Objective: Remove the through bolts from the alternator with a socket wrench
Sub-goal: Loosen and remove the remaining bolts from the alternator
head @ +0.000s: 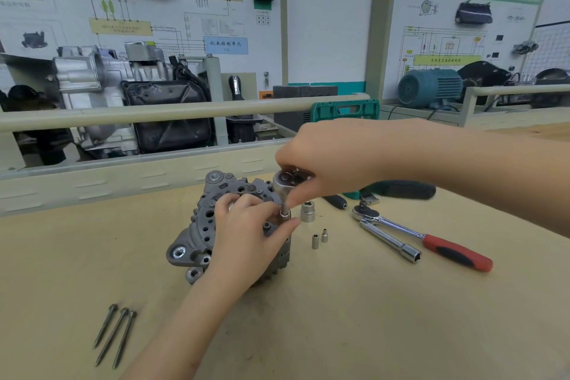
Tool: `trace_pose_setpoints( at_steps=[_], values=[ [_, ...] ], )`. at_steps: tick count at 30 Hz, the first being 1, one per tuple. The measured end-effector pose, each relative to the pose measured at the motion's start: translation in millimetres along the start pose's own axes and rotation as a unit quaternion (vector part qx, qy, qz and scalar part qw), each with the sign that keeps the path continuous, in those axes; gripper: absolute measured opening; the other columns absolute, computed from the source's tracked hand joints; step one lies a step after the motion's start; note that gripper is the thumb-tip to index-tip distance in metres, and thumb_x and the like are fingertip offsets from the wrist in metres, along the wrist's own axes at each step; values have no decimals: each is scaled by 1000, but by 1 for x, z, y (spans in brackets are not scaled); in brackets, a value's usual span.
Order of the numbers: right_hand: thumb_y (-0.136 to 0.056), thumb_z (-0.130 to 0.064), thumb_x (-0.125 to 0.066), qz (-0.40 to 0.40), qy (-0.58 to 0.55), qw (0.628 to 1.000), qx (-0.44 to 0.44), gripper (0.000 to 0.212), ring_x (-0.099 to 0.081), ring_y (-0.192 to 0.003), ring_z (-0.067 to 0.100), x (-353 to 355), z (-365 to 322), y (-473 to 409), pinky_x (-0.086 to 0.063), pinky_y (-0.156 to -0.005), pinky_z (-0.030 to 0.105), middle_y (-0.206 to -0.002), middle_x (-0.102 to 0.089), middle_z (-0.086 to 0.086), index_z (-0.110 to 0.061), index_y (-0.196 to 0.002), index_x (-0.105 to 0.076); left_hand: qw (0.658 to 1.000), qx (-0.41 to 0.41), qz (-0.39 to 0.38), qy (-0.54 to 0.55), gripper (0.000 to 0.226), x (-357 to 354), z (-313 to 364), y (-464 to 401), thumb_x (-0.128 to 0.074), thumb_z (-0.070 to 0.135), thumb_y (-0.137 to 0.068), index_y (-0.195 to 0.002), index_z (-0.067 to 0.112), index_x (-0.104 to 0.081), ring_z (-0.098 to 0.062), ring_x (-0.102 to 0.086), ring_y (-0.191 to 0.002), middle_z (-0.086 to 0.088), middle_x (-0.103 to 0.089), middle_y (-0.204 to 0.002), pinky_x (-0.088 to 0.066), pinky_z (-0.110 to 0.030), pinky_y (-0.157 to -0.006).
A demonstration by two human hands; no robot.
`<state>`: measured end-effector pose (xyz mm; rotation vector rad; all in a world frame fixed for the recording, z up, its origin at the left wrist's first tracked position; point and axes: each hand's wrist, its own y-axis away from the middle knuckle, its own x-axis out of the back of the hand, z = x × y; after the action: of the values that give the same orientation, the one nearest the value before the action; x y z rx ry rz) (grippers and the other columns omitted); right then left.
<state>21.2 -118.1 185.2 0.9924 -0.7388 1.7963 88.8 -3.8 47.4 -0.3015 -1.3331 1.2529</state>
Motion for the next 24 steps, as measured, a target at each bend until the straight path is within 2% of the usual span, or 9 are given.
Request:
trace_pose_setpoints(
  at_steps=[2,6,9,11,12,14,18,21,24],
  values=[
    [-88,-48,-49,8,-28,1000,12,32,-49,-62,9,0,-1,0,-30,-47,15,-71,-52,-5,-16,-91,-51,999,-10,-22,25,17,3,-3,-1,-70,31,-75,-77,14,-70,8,-40,-82,2,-61,-77,-13,-15,-87],
    [-89,-34,-53,18,-53,998,24,25,-37,-59,-2,2,-2,1,-27,-51,9,-67,-36,-17,-19,-109,-54,999,-15,-28,34,18,8,-4,-1,-67,32,-77,-81,15,-71,17,-36,-88,7,-54,-73,-6,0,-85],
    [-89,-33,-54,14,-54,998,33,28,-39,-60,-1,2,-2,1,-28,-51,8,-67,-36,-18,-20,-114,-53,1000,7,-17,15,16,8,1,-2,-70,33,-74,-73,17,-68,2,-38,-72,19,-42,-63,-16,-6,-80],
    [-89,-39,-52,9,-41,999,24,31,-52,-70,5,1,-1,-1,-32,-53,9,-73,-51,-11,-16,-109,-54,1000,20,-5,-1,17,7,5,-1,-71,33,-73,-68,18,-65,-3,-36,-66,18,-37,-59,-19,-25,-69],
    [-89,-42,-51,5,-38,999,17,34,-59,-75,11,0,0,-2,-37,-54,13,-79,-60,-5,-14,-107,-55,1000,27,-1,-11,18,7,7,-1,-71,34,-73,-67,19,-63,-7,-37,-65,17,-38,-59,-16,-28,-66],
    [-88,-46,-50,0,-43,999,6,37,-64,-76,17,-2,-1,-3,-42,-54,18,-82,-64,1,-13,-104,-55,999,35,3,-29,21,5,8,-1,-69,36,-74,-66,19,-59,-14,-41,-65,9,-45,-58,-14,-27,-65],
    [-91,-34,-51,35,-56,998,16,26,-46,-71,10,-5,-1,3,-31,-51,14,-70,-42,-12,-17,-109,-53,1000,17,-13,-16,21,3,4,1,-66,34,-77,-69,15,-62,-16,-44,-67,-1,-54,-61,-20,-25,-68],
    [-92,-28,-50,47,-49,997,35,27,-45,-79,13,-6,2,3,-35,-65,21,-88,-54,-5,-18,-117,-50,999,-2,-44,13,22,4,1,0,-60,33,-82,-75,13,-65,-15,-44,-74,-2,-57,-67,-22,-11,-76],
    [-90,-31,-52,48,-30,997,44,28,-44,-79,13,-5,1,2,-34,-63,21,-82,-49,-6,-18,-115,-51,999,5,-41,6,22,4,1,-1,-60,35,-81,-77,14,-67,-16,-44,-71,-2,-58,-67,-19,-25,-67]
  ],
)
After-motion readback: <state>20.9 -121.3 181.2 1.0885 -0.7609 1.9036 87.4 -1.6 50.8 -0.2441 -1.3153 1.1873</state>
